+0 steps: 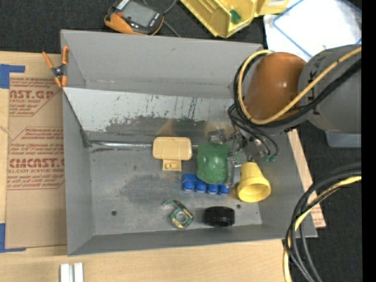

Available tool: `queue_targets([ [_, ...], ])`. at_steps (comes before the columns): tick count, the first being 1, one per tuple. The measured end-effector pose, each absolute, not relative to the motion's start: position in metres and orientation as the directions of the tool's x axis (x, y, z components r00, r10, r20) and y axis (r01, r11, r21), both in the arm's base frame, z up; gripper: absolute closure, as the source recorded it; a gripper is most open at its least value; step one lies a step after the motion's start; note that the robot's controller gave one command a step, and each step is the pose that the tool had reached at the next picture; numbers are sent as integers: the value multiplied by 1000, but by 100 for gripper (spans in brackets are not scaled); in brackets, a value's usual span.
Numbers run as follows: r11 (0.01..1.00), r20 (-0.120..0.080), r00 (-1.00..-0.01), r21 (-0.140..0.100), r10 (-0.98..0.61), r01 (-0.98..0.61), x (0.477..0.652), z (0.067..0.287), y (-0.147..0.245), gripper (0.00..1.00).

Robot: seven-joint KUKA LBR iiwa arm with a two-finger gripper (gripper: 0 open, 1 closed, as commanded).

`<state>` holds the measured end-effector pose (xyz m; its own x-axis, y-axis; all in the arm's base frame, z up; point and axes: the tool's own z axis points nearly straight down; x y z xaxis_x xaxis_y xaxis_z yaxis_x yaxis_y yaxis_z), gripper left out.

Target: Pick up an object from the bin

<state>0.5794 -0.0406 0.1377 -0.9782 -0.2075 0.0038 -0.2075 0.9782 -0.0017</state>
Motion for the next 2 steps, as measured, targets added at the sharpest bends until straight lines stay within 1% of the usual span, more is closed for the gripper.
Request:
queue_targets([
  [1,971,2,-971,-1,-239,-239,568,148,-15,100],
  [2,988,4,-988,-2,-153,-153,579,133,-32,100],
])
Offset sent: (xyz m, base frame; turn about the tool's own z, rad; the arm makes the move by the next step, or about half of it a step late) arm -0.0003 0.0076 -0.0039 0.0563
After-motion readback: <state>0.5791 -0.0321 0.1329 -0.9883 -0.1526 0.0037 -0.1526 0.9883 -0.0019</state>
